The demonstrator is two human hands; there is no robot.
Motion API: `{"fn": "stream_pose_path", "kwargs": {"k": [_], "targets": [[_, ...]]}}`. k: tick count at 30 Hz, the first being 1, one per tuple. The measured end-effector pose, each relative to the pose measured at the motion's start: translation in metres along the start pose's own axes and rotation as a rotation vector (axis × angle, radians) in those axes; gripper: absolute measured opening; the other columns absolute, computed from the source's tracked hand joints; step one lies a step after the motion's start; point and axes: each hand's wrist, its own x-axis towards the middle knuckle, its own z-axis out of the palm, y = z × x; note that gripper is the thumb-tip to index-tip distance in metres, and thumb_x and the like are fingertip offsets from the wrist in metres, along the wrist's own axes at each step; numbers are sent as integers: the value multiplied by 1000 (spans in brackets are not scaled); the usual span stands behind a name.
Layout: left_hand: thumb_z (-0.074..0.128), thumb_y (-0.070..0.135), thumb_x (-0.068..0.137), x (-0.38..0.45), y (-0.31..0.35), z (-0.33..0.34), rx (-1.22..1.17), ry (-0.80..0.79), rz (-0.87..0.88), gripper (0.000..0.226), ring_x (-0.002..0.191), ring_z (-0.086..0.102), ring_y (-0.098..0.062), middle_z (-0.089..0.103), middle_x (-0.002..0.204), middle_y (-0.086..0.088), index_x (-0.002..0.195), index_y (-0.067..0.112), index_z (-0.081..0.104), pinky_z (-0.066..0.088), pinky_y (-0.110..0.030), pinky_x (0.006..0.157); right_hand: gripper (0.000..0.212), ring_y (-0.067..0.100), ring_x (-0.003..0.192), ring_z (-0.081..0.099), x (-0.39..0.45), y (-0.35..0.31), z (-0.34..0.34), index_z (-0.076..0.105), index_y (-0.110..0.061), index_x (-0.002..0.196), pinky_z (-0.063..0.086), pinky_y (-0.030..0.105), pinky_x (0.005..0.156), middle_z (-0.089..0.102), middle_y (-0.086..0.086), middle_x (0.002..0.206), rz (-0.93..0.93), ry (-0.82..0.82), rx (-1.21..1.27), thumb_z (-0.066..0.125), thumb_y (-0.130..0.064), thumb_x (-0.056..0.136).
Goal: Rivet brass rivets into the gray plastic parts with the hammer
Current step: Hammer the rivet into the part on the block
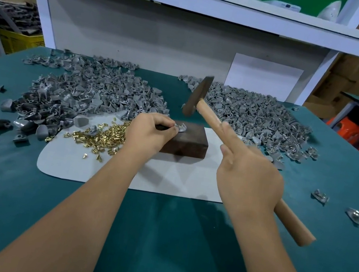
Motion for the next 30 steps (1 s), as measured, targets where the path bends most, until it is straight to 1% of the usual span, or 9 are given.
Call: {"fn": "stream_pose_path", "kwargs": {"k": [2,4,8,10,13,16,18,23,30], "targets": [[78,25,82,1,0,0,8,0,-5,6,106,64,-12,73,105,9,88,23,79,48,-39,102,47,12,47,22,-1,-1,-1,33,-52,139,13,24,43,35,-4,68,-25,11,-15,43,-33,98],[78,24,82,1,1,0,9,1,-1,6,105,65,-13,73,104,9,88,22,79,50,-40,99,49,17,52,31,-1,0,2,29,-52,140,19,28,45,37,-5,71,-63,-74,-56,42,-32,98],[76,24,84,0,3,0,35,-1,12,8,109,64,-14,72,109,7,91,21,79,48,-39,101,41,20,67,40,2,5,5,42,-51,134,29,32,55,53,-5,77,64,-105,159,46,-34,97],[75,24,85,-1,4,-1,46,2,12,6,109,64,-13,72,108,8,90,23,78,47,-33,99,34,21,69,43,5,9,9,48,-43,130,32,32,58,62,-1,89,124,-83,260,47,-33,97],[76,23,84,-5,13,-8,-93,-46,6,12,96,66,-8,74,90,16,77,33,76,50,-27,87,23,24,66,42,11,16,13,55,-25,118,30,33,57,51,4,99,183,-29,206,47,-33,97],[78,22,82,-5,26,-15,-259,-81,88,18,103,65,-3,72,89,19,72,37,77,50,-37,99,23,28,68,41,15,23,15,54,-14,108,31,33,59,50,8,99,235,-80,126,47,-34,98],[78,22,82,-5,34,-18,-348,-105,125,20,111,64,-8,71,95,19,71,38,77,48,-36,100,25,29,70,43,16,27,17,53,-14,111,33,33,59,54,11,101,249,-133,73,46,-35,98],[77,27,78,-8,40,-19,-444,-149,107,4,94,65,6,71,113,-6,76,30,78,50,-11,78,24,27,72,44,14,28,18,50,-17,113,34,32,59,60,8,99,233,-163,16,46,-34,97],[75,39,67,-8,38,-22,-504,-171,103,19,96,67,-2,74,98,6,79,25,78,49,-10,75,16,29,76,49,13,29,23,53,-17,100,35,31,60,61,7,93,188,-179,0,44,-29,94]]}}
